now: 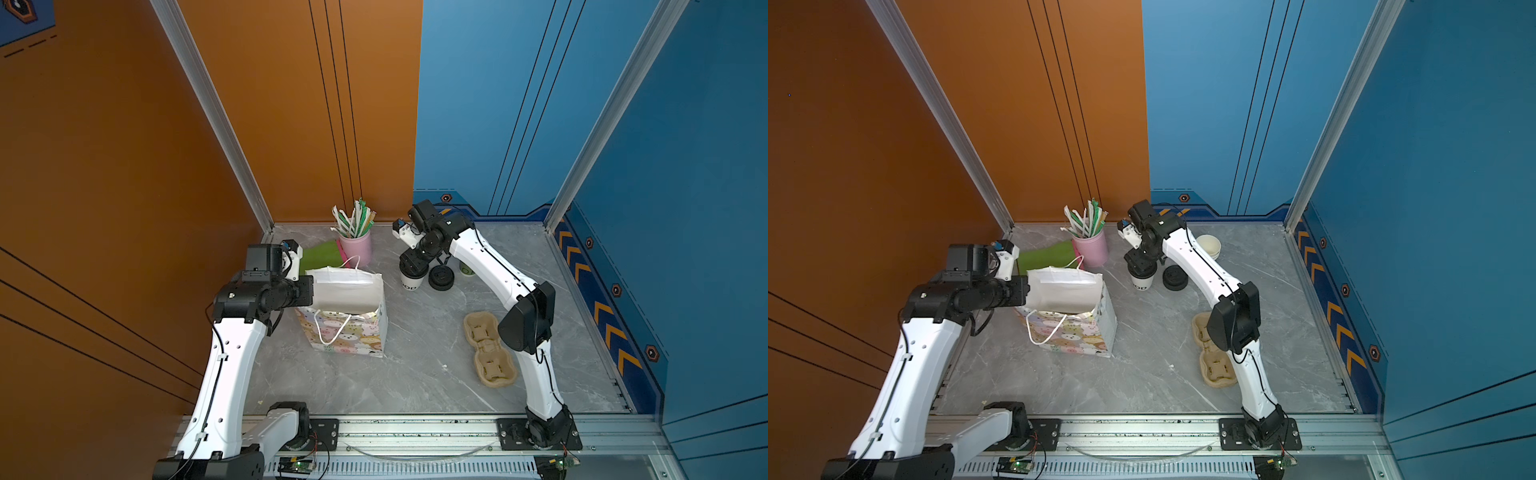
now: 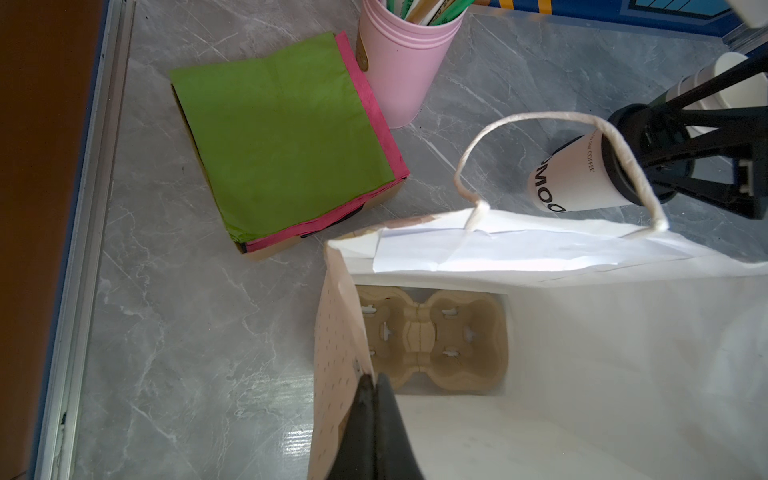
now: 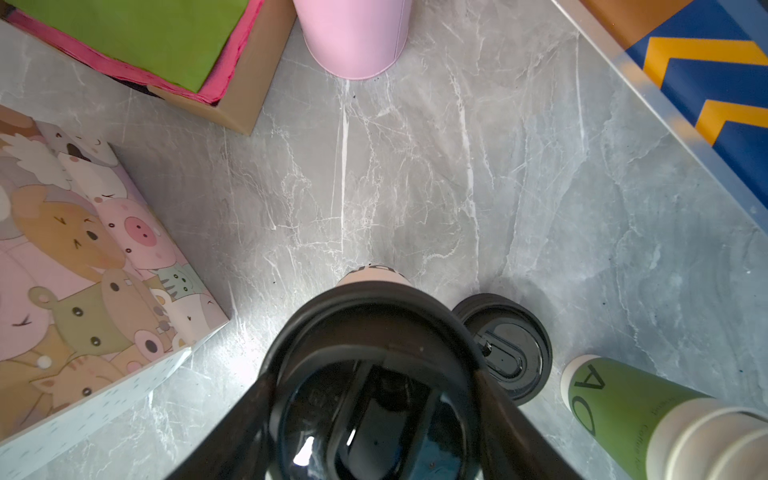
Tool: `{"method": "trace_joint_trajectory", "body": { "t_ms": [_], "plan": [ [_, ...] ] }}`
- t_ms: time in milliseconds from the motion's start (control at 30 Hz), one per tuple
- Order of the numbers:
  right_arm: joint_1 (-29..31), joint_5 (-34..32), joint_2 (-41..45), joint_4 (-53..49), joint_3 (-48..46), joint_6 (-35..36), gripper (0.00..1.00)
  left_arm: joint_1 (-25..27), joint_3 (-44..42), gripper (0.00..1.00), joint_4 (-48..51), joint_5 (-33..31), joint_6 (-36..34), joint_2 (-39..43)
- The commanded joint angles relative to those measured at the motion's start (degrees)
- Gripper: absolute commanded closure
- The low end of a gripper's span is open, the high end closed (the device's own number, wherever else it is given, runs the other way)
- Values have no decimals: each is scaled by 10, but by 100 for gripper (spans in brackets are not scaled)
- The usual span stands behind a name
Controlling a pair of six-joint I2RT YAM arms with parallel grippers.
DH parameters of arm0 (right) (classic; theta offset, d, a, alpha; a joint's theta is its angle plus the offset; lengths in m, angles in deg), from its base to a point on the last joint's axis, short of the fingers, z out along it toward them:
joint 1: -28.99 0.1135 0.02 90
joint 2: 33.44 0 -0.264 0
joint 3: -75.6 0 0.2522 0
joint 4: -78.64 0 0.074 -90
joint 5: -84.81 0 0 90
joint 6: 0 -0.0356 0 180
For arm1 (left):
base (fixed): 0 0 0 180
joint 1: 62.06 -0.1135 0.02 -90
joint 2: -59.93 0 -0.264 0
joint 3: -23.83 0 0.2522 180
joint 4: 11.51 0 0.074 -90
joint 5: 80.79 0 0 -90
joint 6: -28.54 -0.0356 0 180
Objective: Pack the takeout coffee
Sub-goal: 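Lift the lidded cup with the right gripper and carry it over the bag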
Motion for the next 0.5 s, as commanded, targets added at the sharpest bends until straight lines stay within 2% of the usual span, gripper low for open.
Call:
{"method": "trace_joint_trajectory", "body": {
  "t_ms": [0,467],
  "plan": [
    [6,1,43,-27,13,-10,33,-4,-13,100,3,12,-2,-6],
    [30,9,143,-46,19,-19,34,0,-15,100,-6,21,2,-6]
  ]
}}
